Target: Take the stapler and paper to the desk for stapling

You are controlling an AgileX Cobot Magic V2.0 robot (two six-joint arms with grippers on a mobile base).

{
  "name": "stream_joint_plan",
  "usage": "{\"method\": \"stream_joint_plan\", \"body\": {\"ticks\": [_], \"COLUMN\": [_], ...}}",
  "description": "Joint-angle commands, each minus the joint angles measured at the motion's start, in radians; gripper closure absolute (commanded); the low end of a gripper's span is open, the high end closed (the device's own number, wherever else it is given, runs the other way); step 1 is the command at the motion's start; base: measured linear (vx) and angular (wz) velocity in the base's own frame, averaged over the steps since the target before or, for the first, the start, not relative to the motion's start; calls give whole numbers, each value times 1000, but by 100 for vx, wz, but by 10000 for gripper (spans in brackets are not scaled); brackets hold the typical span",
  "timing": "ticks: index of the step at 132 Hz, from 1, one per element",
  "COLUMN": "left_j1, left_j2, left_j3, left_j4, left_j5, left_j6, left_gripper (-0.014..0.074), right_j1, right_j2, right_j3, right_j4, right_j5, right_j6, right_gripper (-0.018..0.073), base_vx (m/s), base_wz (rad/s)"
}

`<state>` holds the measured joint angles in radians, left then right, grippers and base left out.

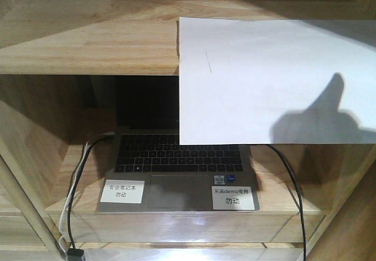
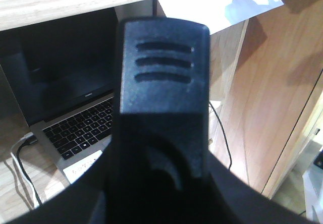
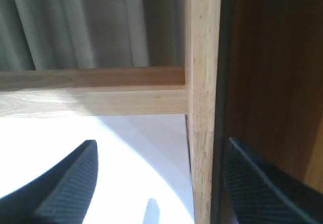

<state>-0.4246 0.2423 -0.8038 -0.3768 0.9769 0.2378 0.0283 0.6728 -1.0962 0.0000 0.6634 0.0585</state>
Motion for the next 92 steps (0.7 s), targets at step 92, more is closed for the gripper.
{"method": "stream_joint_plan", "body": {"ticks": [92], "left_j1": [-4], "left_j2": [15], "left_j3": [-27], "left_j4": [-34], "left_j5": [-108], "left_j6": [0], "left_gripper": [603], "right_j1": [-8], "right_j2": [9], "right_j3": [-26], "right_j4": [-6], "right_j5": [-70], "right_j6": [-8], "right_gripper": [68], "base_vx": [0], "base_wz": [0]}}
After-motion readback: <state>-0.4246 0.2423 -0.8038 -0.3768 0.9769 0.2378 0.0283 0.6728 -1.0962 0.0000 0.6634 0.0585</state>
